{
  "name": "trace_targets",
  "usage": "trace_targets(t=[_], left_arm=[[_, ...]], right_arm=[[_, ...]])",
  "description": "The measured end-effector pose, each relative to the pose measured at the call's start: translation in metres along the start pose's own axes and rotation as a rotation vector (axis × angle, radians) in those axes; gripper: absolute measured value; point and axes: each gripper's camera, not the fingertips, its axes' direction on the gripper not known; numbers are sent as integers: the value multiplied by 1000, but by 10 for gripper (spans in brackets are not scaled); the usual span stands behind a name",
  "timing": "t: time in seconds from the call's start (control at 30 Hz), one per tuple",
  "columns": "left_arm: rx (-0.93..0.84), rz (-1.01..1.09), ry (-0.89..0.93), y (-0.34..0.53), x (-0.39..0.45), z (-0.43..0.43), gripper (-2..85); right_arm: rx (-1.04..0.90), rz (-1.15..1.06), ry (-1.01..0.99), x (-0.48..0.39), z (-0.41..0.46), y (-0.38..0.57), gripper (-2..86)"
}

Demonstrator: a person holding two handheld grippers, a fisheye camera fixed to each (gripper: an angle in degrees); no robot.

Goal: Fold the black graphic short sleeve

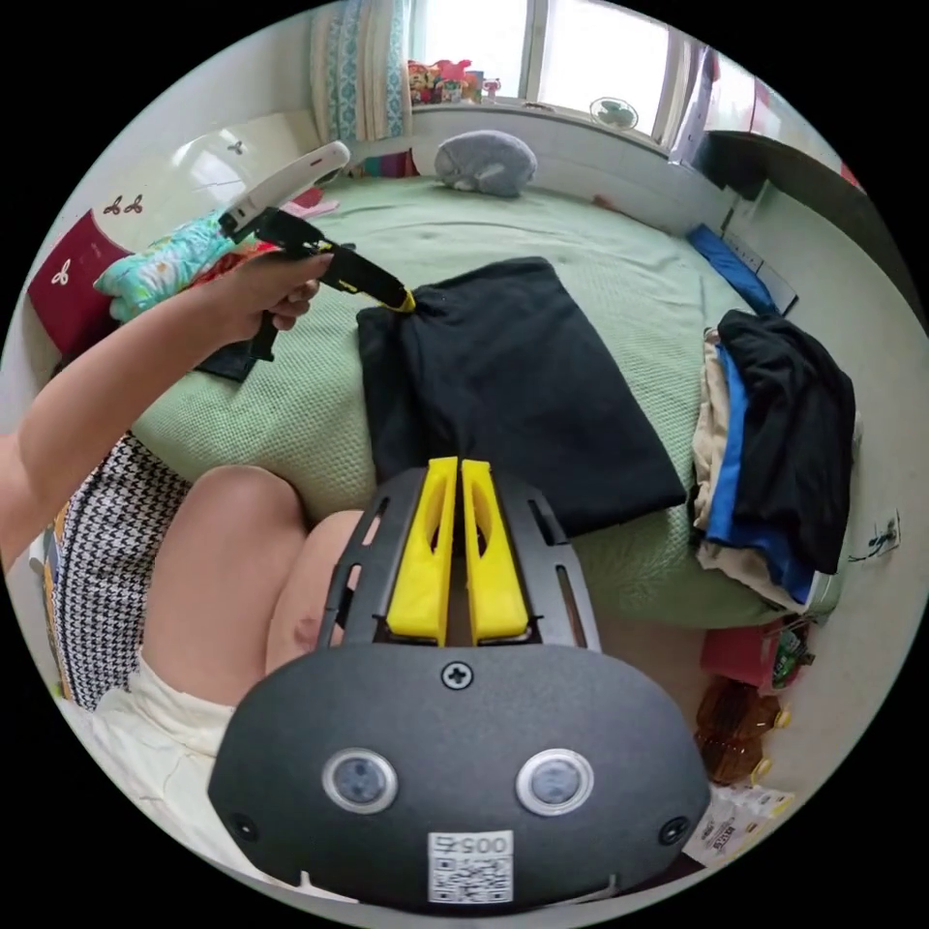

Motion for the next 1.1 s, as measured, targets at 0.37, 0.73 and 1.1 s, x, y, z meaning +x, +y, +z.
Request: trace_targets(t=[0.37,0.73,1.1], left_arm=[[-150,-172,-33,-6,-67,35,11],[76,-137,1,-10,-64,4,135],[20,-115,-52,-42,-53,40,229]], right_arm=[[-186,-31,-115,-21,21,-5,34],[-32,109,-125,62,-38,23,42],[-8,227,28,134,-11,-3,111]])
